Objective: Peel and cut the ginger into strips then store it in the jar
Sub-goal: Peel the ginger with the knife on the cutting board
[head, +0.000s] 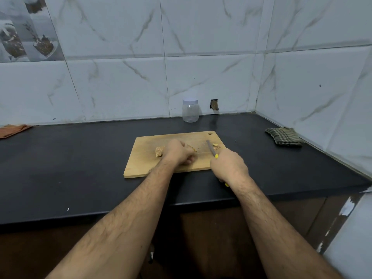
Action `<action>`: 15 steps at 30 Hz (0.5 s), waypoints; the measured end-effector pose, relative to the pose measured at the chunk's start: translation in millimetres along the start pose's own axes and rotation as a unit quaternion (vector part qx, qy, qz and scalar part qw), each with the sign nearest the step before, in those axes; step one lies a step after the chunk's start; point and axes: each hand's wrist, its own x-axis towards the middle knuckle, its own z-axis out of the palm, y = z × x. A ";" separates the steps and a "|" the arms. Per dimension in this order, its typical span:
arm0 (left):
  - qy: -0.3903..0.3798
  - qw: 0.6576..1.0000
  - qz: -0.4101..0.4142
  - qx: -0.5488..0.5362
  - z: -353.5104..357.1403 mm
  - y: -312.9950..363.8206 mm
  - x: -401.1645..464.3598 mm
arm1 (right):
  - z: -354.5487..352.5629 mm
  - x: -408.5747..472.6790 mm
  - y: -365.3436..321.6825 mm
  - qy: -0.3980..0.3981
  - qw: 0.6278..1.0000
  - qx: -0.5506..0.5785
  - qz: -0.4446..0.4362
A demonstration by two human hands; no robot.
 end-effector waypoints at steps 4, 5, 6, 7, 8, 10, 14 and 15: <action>0.025 0.996 0.050 0.066 27.4 16.9 3.9 | -8.4 14.8 21.7 0.017 0.999 0.007 0.042; 0.035 0.994 0.063 0.084 32.8 20.7 5.0 | -9.7 18.6 26.5 0.014 0.999 0.007 0.046; 0.045 0.991 0.073 0.101 38.0 24.1 7.0 | -10.8 21.9 30.7 0.012 0.999 0.007 0.047; 0.052 0.988 0.082 0.120 42.7 26.8 9.6 | -12.0 24.5 34.3 0.011 0.999 0.008 0.047; 0.058 0.984 0.095 0.141 47.2 30.1 11.9 | -13.1 27.0 37.6 0.010 0.999 0.008 0.048; 0.060 0.977 0.116 0.169 55.8 35.6 17.0 | -13.8 30.3 43.2 0.009 0.999 0.012 0.050; 0.068 0.966 0.143 0.205 66.1 45.3 22.0 | -13.8 31.4 50.8 0.002 0.998 0.025 0.052; 0.065 0.965 0.145 0.208 67.5 46.0 23.4 | -14.1 31.3 51.9 0.001 0.998 0.027 0.051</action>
